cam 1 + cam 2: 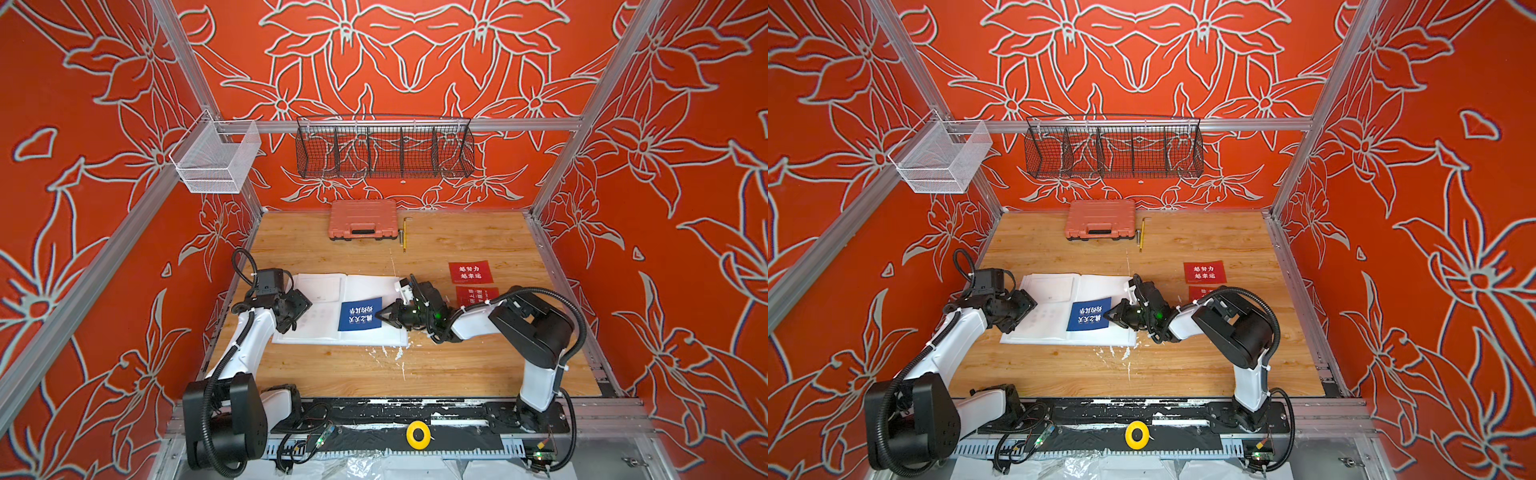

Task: Place the photos into the photo albums
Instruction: Insert the photo into the photo album.

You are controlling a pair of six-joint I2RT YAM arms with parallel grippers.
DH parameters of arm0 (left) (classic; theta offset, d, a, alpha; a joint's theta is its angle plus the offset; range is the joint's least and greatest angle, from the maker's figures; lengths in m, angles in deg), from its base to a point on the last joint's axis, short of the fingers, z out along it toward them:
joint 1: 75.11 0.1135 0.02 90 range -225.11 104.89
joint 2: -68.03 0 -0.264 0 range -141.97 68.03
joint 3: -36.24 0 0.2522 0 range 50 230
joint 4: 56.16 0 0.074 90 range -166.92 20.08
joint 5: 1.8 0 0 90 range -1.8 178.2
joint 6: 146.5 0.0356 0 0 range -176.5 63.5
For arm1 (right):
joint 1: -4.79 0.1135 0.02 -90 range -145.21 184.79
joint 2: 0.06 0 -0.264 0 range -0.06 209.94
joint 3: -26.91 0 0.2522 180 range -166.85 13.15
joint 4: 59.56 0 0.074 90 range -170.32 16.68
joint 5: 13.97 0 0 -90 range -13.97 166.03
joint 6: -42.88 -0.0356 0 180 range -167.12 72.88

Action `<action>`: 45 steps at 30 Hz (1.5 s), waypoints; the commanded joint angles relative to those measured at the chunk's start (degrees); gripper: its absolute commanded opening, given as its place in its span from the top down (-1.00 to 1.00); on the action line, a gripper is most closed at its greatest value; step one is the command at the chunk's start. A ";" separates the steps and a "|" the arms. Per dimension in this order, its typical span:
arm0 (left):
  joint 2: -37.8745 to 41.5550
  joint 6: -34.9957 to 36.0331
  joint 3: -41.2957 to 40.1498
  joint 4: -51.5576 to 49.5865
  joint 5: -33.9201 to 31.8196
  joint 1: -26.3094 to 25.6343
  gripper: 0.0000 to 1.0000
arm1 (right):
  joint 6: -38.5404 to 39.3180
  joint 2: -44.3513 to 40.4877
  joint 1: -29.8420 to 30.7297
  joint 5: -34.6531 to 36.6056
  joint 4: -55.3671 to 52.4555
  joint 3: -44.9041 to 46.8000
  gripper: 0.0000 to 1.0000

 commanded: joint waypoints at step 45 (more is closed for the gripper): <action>1.10 -0.89 -6.11 3.89 -4.02 0.81 -0.42 | 5.60 16.13 12.47 5.63 -31.22 -33.59 0.64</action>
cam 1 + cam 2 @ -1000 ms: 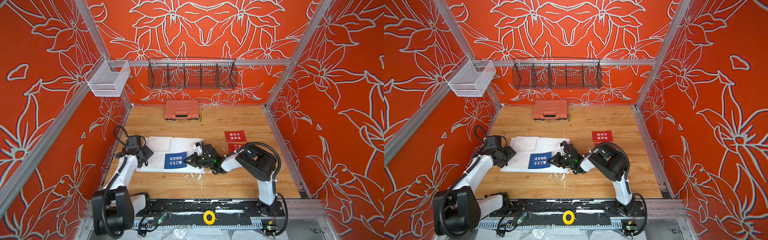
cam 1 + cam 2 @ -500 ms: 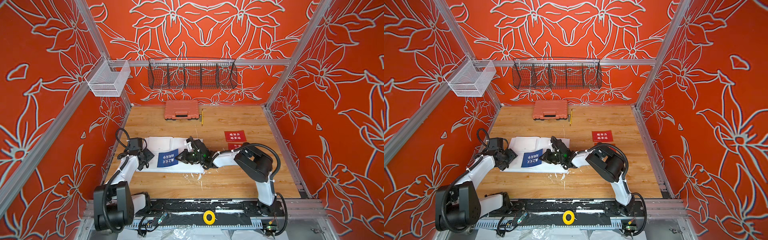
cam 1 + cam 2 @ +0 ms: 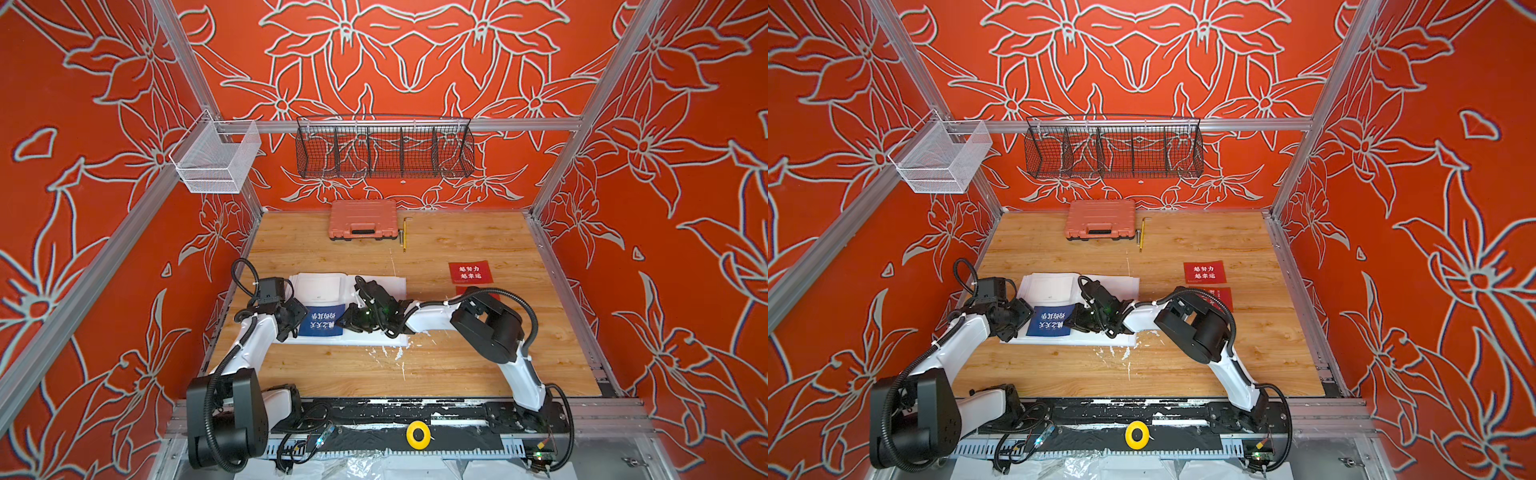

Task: Place the photos into the photo albums
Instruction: Insert the photo into the photo album.

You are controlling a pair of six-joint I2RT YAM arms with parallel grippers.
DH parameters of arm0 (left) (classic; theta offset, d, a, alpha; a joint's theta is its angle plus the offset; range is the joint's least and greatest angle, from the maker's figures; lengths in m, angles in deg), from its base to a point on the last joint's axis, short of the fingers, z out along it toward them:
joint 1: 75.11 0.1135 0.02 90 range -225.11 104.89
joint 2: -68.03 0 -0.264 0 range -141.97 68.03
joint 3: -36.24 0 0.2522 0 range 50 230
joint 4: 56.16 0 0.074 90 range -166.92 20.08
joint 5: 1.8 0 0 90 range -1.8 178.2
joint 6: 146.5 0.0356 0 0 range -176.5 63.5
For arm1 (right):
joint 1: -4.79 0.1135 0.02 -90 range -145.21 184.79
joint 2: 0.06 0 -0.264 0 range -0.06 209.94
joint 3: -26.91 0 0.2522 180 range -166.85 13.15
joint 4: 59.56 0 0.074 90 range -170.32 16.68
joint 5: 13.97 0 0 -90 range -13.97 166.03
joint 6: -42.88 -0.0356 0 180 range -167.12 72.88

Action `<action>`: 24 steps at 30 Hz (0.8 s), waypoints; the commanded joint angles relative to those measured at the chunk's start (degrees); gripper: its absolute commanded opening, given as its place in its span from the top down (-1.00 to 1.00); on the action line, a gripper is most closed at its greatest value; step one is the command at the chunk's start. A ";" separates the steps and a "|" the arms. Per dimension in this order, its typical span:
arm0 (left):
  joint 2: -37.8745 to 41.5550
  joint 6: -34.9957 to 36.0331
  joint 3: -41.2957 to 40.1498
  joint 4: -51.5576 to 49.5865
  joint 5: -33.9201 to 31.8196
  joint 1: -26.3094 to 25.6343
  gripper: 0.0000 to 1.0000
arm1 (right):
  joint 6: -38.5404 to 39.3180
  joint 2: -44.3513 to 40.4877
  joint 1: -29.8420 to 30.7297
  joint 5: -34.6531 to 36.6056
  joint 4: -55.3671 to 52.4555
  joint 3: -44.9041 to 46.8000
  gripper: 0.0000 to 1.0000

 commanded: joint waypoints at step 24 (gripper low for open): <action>0.35 1.73 -1.01 0.06 2.14 0.26 -0.21 | 18.06 1.65 2.57 12.90 -44.70 -21.18 -0.10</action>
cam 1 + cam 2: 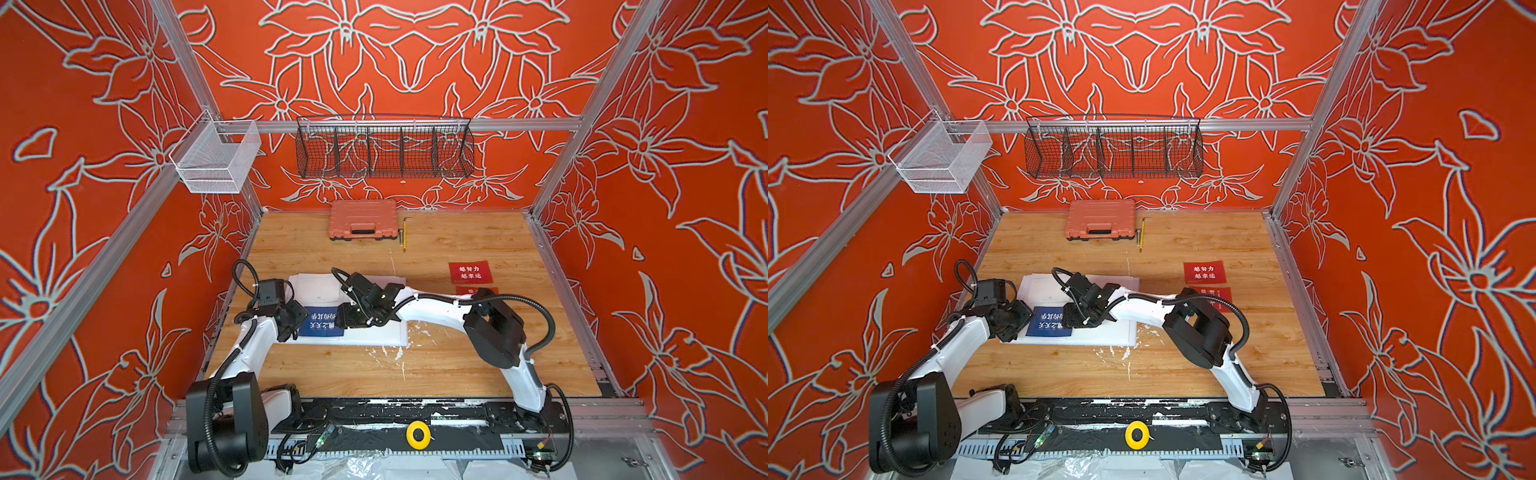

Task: Place the photos into the photo albums
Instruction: Insert the photo into the photo album.

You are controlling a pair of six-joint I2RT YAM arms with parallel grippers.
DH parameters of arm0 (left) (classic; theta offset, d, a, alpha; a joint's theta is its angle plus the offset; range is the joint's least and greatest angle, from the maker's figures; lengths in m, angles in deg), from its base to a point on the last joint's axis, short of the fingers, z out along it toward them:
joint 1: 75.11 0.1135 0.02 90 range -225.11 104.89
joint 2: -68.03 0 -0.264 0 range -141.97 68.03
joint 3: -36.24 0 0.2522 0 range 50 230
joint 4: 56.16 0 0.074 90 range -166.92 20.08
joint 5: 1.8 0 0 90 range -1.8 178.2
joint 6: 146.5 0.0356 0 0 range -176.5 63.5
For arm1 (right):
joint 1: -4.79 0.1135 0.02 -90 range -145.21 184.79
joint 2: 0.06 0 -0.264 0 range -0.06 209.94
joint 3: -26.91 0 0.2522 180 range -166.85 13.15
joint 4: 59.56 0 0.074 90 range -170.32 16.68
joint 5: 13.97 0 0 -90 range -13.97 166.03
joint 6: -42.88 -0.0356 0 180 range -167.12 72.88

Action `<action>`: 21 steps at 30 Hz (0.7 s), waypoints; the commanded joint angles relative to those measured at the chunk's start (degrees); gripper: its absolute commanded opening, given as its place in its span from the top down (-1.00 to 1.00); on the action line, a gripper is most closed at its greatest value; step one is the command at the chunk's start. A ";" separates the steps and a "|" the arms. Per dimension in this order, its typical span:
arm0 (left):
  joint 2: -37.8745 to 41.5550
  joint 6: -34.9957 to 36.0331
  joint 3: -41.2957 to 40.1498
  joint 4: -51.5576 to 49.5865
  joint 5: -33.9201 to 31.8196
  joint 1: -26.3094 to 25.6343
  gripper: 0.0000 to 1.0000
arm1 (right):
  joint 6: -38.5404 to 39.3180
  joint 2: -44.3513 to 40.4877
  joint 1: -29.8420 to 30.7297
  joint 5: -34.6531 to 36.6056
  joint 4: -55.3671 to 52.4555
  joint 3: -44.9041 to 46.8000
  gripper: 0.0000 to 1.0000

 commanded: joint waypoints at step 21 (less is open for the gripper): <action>-1.05 -0.51 -0.03 0.73 1.77 0.36 -0.10 | 2.37 13.83 2.39 -1.77 -14.05 -21.12 -0.09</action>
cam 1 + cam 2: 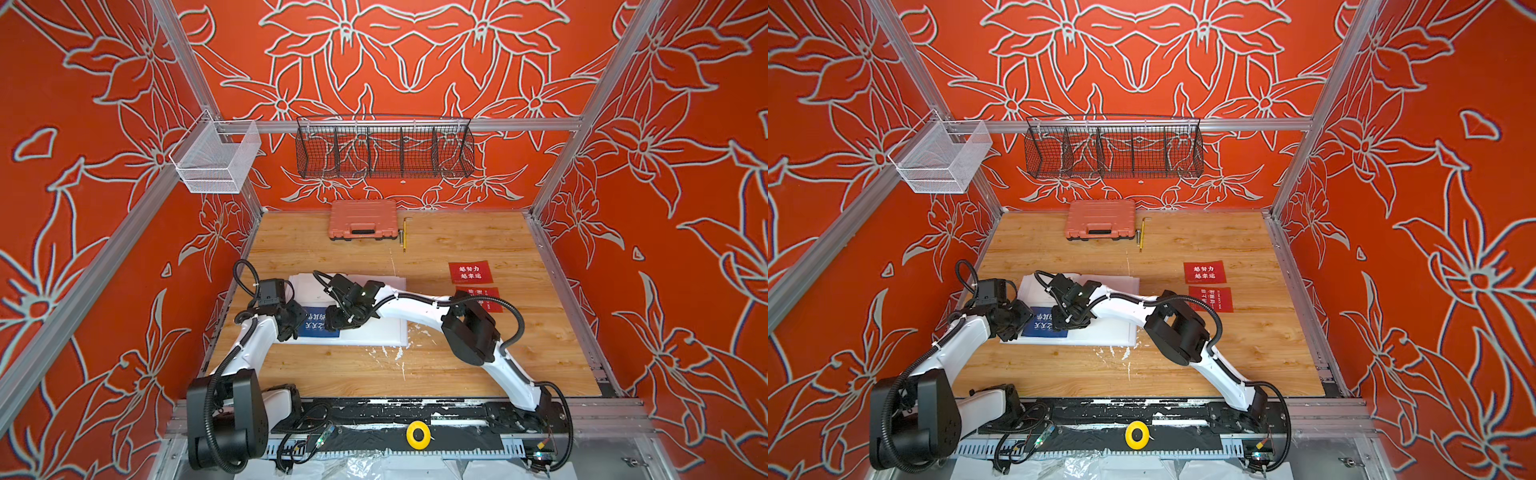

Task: Place the photos into the photo albums
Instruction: Insert the photo into the photo album.

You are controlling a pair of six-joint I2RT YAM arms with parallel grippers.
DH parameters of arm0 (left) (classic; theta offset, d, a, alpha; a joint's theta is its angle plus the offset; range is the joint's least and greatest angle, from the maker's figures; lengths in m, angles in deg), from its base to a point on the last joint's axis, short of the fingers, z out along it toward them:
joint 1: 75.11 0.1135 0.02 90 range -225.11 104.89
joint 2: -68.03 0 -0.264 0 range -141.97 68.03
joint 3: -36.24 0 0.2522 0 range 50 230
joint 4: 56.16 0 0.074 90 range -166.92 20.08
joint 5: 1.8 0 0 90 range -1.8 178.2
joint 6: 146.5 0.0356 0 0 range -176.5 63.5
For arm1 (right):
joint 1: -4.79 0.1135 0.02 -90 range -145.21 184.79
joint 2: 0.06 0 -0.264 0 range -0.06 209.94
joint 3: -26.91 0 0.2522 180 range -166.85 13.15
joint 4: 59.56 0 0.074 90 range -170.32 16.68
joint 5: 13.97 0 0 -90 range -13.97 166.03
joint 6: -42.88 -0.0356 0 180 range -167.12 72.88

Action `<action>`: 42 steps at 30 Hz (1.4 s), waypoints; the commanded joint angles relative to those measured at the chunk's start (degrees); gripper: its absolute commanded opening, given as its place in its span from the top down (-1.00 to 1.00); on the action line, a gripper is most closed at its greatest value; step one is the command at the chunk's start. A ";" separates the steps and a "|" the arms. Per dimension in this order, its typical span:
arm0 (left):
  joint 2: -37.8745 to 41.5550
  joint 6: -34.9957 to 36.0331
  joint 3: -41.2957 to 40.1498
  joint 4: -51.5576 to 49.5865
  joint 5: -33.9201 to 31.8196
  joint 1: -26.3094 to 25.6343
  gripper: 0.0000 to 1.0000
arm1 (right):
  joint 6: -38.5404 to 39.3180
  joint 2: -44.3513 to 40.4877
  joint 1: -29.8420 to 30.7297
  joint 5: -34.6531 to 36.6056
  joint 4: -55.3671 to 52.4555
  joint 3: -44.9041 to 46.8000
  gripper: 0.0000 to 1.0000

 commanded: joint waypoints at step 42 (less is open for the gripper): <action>0.68 -0.32 -1.30 -0.23 2.16 0.53 -0.09 | -6.19 -1.53 -1.57 -10.40 16.83 5.57 -0.08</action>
